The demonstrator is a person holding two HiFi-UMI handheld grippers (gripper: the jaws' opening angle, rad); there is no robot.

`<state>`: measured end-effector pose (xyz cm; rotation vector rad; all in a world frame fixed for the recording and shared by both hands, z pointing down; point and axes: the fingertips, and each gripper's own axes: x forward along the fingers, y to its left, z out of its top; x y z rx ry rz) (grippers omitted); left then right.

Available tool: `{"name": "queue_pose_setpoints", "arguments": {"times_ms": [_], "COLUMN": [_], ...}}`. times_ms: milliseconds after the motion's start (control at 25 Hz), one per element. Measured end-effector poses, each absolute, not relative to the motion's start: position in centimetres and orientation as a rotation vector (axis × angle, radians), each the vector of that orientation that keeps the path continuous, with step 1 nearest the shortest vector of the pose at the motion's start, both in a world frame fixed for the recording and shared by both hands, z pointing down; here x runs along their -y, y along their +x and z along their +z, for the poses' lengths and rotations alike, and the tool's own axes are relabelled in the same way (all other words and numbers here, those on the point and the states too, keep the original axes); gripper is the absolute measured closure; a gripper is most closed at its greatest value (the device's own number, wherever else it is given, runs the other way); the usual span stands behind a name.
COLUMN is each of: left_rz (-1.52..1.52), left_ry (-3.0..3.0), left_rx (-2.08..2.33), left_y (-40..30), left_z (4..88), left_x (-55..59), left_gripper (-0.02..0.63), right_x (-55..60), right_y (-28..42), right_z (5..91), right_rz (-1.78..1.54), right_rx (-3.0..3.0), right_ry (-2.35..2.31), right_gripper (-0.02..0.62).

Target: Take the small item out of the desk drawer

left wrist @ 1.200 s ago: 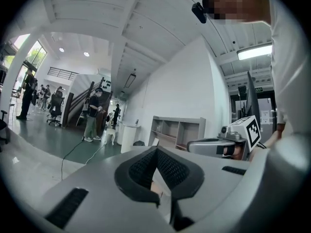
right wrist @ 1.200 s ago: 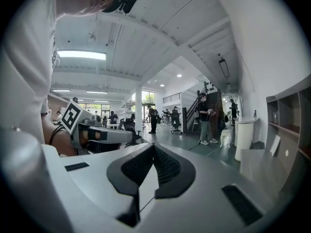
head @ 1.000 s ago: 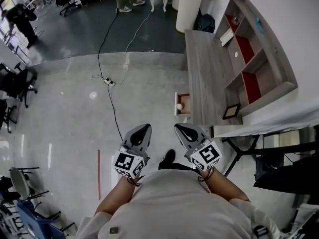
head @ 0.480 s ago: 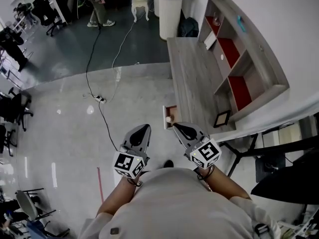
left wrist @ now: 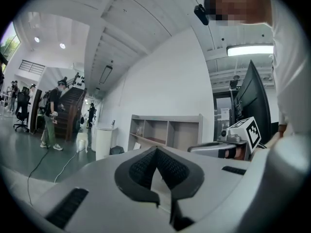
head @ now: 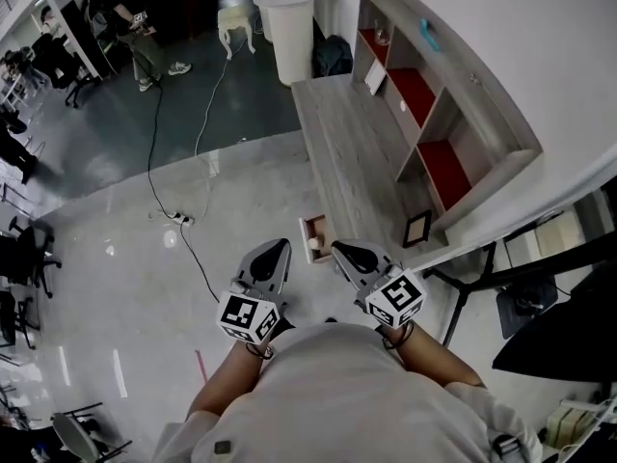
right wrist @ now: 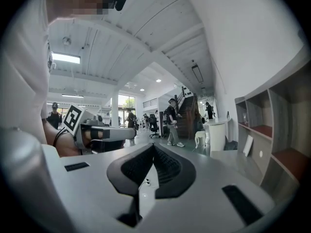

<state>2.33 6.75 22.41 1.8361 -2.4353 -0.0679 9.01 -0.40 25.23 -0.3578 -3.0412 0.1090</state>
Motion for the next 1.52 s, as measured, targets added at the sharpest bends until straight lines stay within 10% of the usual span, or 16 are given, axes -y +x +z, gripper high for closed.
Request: {"name": "queue_pose_setpoints", "arguments": {"times_ms": [1520], "left_rz": [0.111], "left_ry": [2.509], "left_rx": [1.391], "left_y": [-24.8], "left_z": [28.3], "left_x": [5.2], "left_gripper": [0.595], "right_x": [8.8], "right_y": [-12.2], "right_z": [30.7], "right_rz": [0.347], "right_rx": [2.758], "right_ry": [0.979], "right_gripper": [0.575]}}
